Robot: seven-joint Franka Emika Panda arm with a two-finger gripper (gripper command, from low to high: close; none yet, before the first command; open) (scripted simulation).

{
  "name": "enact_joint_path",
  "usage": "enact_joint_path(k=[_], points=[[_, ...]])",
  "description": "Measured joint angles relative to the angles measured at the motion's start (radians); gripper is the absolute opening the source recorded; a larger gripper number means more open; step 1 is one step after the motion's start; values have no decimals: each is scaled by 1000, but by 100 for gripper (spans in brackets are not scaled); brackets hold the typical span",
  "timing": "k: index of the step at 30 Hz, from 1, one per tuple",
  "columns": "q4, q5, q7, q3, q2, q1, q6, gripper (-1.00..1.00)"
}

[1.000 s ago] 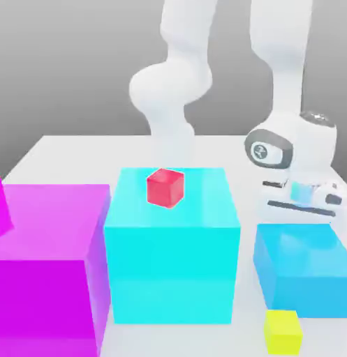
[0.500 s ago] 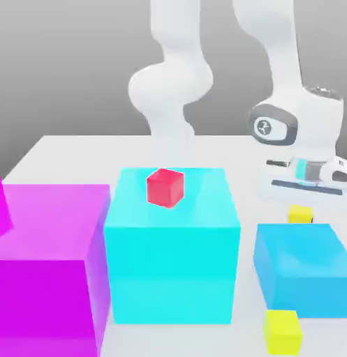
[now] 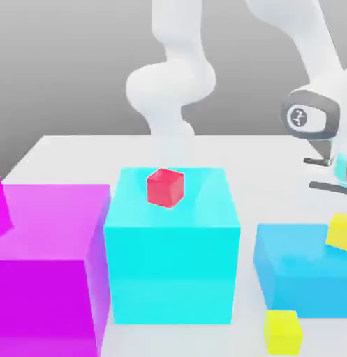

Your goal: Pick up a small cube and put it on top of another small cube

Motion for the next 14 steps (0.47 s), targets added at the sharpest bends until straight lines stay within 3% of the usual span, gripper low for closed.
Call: enact_joint_path(k=[6,10,11,14], points=[[101,54,87,-117,73,-117,-86,-100],[108,116,64,-105,196,-154,14,-100],[110,125,57,-99,222,-160,37,100],[110,125,57,-99,222,-160,37,100]])
